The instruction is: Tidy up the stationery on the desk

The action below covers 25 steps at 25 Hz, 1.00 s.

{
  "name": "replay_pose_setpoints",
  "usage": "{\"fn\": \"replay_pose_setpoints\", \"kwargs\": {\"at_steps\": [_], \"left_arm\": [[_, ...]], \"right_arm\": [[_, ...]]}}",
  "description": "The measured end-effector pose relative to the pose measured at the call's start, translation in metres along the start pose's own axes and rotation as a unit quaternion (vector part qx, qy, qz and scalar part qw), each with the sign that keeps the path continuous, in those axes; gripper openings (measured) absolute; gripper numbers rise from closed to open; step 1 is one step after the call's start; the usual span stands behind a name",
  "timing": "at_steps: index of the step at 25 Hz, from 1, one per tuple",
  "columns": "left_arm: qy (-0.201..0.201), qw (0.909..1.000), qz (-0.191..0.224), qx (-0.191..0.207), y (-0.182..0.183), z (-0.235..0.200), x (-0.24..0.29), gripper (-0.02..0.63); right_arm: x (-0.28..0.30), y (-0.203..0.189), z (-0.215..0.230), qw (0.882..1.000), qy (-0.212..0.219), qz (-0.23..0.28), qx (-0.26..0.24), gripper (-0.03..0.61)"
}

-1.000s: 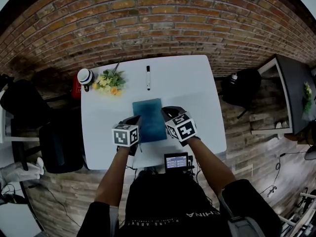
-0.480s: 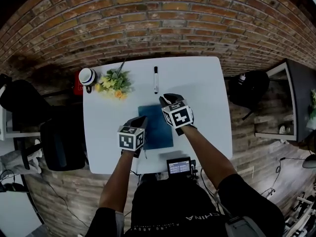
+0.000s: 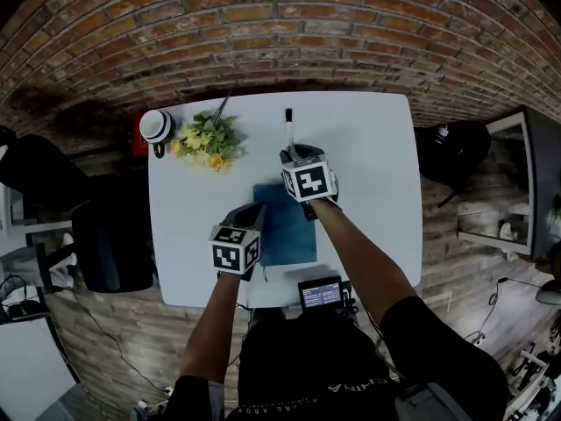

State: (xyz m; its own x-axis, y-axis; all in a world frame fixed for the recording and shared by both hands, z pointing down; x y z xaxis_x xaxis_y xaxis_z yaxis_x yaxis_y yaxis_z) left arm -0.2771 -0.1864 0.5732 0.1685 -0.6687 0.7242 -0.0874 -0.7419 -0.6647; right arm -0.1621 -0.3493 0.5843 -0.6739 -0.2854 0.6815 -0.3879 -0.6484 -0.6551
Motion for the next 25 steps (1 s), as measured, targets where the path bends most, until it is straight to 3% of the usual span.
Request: {"fn": "replay_pose_setpoints", "kwargs": {"at_steps": [6, 16, 25], "left_arm": [[0.005, 1.0000, -0.004, 0.004, -0.004, -0.007, -0.003, 0.012], [0.005, 0.9999, -0.003, 0.008, -0.009, -0.012, -0.008, 0.012], [-0.006, 0.9997, 0.003, 0.021, -0.011, -0.006, -0.016, 0.012]], "right_arm": [[0.017, -0.001, 0.004, 1.000, -0.021, -0.015, 0.010, 0.141], [0.016, -0.002, 0.002, 0.999, -0.033, -0.024, 0.001, 0.077], [-0.036, -0.011, 0.007, 0.999, -0.046, 0.001, 0.011, 0.075]]}}
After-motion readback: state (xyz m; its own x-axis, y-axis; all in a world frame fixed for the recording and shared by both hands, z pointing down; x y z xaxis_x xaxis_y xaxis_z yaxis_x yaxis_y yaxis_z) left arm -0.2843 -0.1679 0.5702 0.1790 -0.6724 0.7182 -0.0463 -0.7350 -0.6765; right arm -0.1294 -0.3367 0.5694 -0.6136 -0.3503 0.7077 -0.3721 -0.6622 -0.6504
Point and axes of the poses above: the fingertips, and each gripper's own axes: x forward along the fingers, z to its right, y out of its top, the point moved 9 cm from there along -x, backward along the fingers, and after that the axes turned 14 degrees about y, right-handed, at the moved point
